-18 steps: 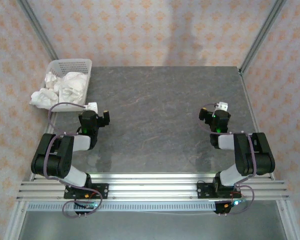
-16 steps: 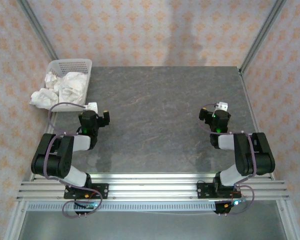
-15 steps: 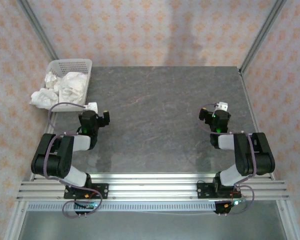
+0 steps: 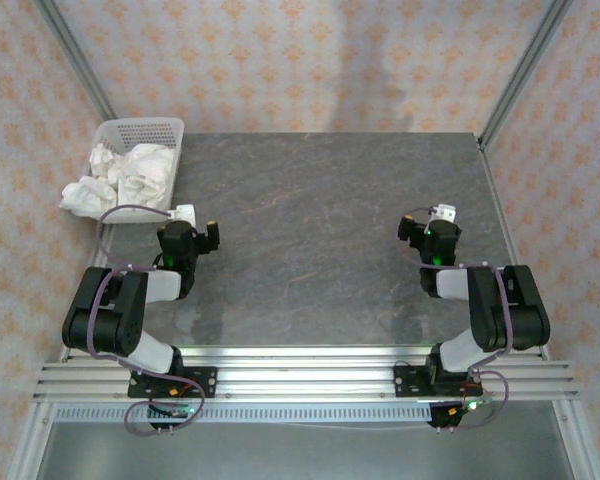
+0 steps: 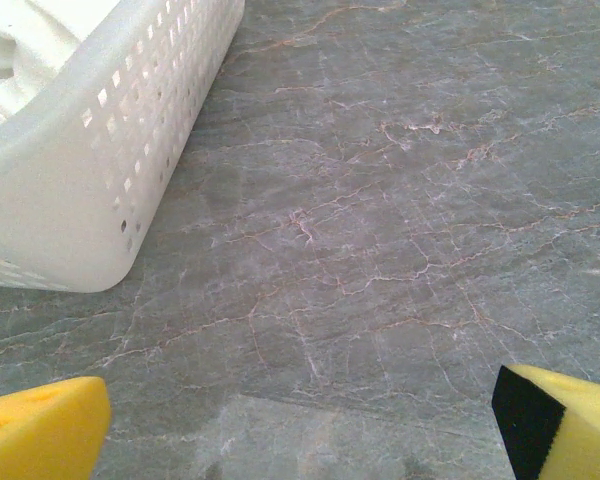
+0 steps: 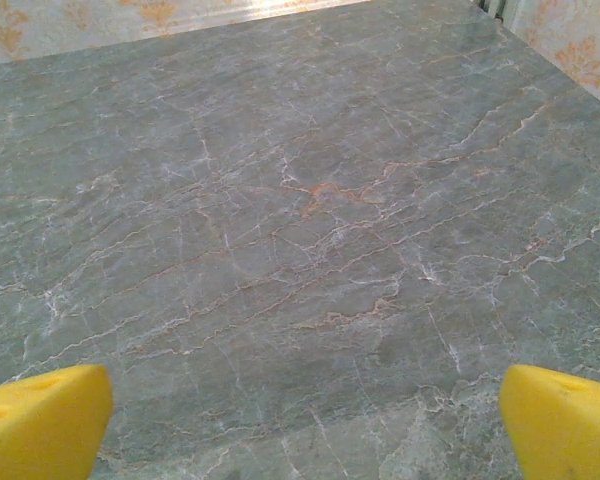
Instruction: Fold the inside-out t-shirt
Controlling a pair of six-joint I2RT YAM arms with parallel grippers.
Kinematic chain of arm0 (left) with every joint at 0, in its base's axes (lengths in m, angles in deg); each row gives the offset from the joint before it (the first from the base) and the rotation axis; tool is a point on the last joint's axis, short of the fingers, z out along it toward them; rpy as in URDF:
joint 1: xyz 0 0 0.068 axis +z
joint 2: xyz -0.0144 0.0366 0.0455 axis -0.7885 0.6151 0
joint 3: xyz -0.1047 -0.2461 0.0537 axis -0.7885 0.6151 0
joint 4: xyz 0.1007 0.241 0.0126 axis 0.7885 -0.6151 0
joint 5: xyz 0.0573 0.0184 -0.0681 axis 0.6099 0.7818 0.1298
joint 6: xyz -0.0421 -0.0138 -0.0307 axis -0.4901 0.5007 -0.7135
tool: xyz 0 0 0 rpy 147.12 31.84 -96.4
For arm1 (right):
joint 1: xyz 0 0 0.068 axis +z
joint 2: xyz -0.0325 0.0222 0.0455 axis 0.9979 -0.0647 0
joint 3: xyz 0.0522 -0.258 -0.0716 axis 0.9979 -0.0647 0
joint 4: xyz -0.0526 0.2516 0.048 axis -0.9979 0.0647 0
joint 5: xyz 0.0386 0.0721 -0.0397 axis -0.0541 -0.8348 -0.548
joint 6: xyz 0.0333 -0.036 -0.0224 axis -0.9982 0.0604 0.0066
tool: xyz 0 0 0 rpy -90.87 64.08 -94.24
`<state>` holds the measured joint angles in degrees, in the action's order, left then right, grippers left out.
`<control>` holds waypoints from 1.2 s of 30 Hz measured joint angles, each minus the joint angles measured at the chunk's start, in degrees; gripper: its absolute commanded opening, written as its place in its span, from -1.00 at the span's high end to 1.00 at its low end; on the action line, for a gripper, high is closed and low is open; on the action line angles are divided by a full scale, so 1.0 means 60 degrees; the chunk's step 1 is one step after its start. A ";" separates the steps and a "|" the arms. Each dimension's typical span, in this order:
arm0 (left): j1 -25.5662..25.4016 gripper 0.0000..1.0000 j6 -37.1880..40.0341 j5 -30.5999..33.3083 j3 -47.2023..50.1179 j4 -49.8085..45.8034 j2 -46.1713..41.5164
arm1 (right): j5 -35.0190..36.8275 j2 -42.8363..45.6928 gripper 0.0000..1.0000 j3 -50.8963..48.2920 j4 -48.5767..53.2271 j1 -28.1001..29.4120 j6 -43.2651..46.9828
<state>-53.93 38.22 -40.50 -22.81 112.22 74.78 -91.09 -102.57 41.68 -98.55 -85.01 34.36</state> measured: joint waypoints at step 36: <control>0.3519 -0.89 -0.7111 -0.1126 -1.7416 -1.5034 0.8269 | -0.3632 0.0317 -0.99 0.5938 1.0561 0.4422 -0.3348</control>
<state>-32.82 -4.45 -47.25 -127.30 22.01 124.40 -112.88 -100.67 77.31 -35.19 -58.48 14.27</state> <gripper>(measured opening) 0.915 0.994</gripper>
